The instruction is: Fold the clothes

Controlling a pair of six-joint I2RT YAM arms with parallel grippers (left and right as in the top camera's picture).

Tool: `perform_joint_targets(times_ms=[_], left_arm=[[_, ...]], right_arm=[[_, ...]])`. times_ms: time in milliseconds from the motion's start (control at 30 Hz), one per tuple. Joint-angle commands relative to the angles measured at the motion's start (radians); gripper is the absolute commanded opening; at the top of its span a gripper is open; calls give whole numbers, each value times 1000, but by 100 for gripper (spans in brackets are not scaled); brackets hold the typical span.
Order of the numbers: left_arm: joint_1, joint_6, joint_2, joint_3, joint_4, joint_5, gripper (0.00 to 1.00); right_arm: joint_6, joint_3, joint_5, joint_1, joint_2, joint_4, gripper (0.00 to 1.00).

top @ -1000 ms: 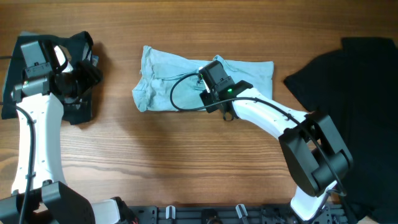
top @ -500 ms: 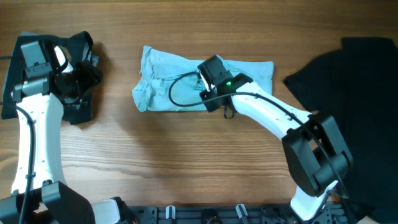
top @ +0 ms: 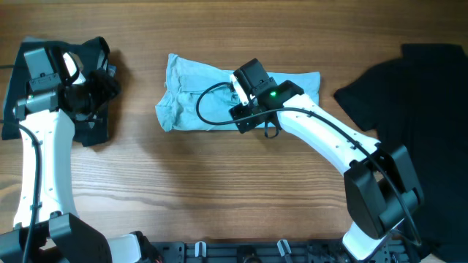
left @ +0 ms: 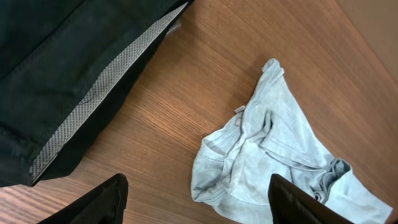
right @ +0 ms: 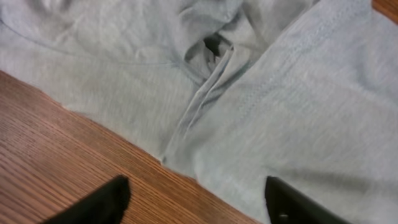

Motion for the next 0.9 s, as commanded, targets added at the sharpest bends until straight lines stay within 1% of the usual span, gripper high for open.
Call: perform_joint_targets(times_ms=[0,33,100,167,200,233,300,333,400,467,500,533,567,667,767,800,867], left_arm=[[-31,49,-19,17,13,38,73],[-58,80,-14,17,19,38,75],[-124,115,10,17,30,38,81],[-185,142,57,17,38,38,85],[-214,145,95,17,48,39,91],[-241,185,140,17,66,56,94],[-270,224,235,17,107,97,97],[-273,225,276,17,124,106,99],[-272,225,359,17,162,143,99],[-272,243,415,17,196,150,99],[-272,251,441,17,228,150,99],[-272,303,459,17,265,149,98],[-272,323,469,17,286,143,97],[-272,325,509,17,339,99,96],[-273,348,555,17,388,97,96],[-275,352,562,17,395,113,95],[-286,402,570,17,387,150,90]], right_arm=[[40,23,35,-27,-58,43,80],[97,26,35,-53,-95,67,84],[207,27,24,-114,-146,74,85],[282,27,-62,-185,-180,63,87],[301,27,-169,-249,-198,57,88],[302,27,-242,-289,-204,56,88],[301,27,-404,-395,-205,50,88],[302,27,-438,-432,-205,42,87],[301,27,-488,-498,-205,14,87],[294,27,-496,-520,-205,-11,87],[291,27,-496,-521,-205,-22,87],[291,27,-496,-521,-205,-39,87],[290,27,-496,-521,-205,-49,87],[290,27,-496,-521,-205,-64,87],[290,27,-496,-521,-205,-86,87],[291,27,-496,-521,-205,-93,87],[291,27,-496,-521,-205,-101,86]])
